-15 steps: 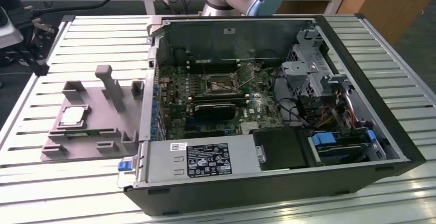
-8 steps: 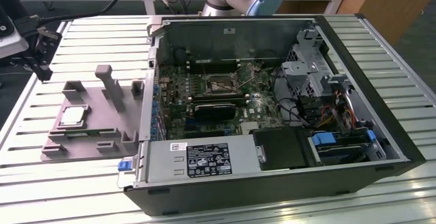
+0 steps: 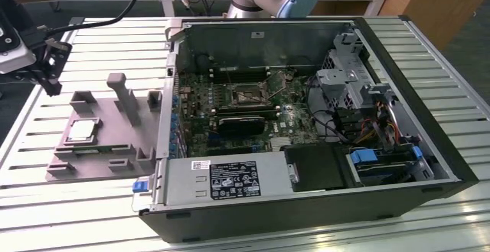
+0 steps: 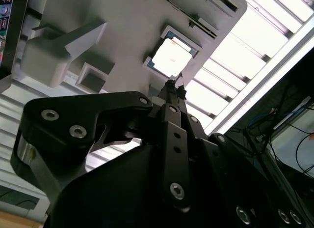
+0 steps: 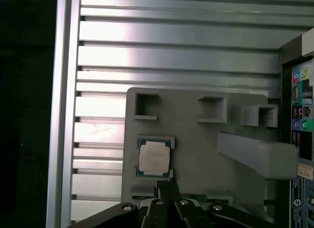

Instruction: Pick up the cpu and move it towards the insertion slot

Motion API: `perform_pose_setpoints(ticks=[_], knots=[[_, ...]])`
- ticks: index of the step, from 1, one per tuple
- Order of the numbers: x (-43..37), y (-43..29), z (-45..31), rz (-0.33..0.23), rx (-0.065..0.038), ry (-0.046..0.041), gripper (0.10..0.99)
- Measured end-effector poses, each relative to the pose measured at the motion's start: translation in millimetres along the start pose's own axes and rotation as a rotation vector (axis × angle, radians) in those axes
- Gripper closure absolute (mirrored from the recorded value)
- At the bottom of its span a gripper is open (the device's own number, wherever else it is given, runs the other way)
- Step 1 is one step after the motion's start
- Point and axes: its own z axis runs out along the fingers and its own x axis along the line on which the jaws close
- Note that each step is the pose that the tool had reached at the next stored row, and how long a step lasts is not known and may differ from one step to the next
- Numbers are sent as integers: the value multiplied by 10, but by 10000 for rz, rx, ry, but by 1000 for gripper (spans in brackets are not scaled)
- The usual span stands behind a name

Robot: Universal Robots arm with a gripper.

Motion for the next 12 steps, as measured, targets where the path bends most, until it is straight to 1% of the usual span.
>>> perform_pose_setpoints(ticks=[5, 12], knots=[[24, -8, 77, -3, 0, -59, 984], [53, -18, 202, -4, 0, -92, 984]])
